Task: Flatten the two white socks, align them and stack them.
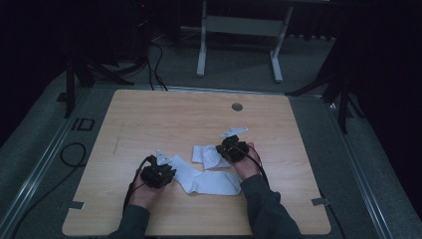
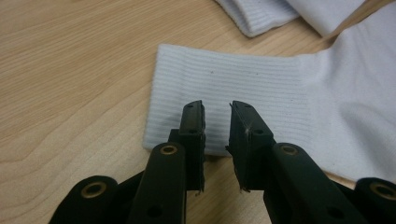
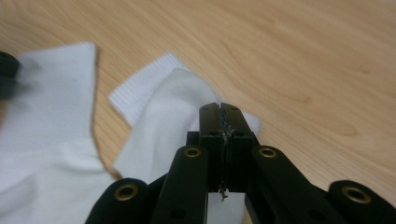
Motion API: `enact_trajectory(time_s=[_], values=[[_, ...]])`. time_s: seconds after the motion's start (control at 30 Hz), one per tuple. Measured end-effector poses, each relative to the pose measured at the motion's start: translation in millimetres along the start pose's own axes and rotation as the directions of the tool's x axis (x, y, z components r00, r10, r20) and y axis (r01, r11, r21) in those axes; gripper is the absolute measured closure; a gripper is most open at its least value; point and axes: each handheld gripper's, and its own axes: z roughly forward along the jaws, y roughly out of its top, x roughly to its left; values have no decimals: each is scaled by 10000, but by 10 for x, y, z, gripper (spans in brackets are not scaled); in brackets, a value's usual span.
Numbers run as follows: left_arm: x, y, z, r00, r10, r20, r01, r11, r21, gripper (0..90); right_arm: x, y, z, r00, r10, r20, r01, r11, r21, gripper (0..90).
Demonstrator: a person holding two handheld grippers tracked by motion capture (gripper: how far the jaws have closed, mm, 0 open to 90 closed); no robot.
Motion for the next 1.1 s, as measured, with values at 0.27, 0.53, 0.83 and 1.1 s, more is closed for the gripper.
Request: enact_trajectory(time_s=[0.27, 0.53, 0.83, 1.1], values=[[-7, 0, 8, 9999, 79, -78, -79, 9999, 84, 749, -102, 13, -265, 9997, 65, 234, -54, 9990, -453, 886], [-16, 0, 10, 9996, 51, -275, -49, 10000, 70, 771, -363, -137, -435, 9967, 409, 707, -394, 9990, -217, 886], [-35, 2, 22, 9995, 185, -259, -181, 9997, 162, 771, -636, -322, -571, 9884, 1089, 1061, -1074, 9940, -199, 886], [-34, -3, 21, 9995, 143, -277, -139, 9998, 167, 770, -780, -537, -604, 9805, 1499, 1267, -1515, 9885, 23, 885]])
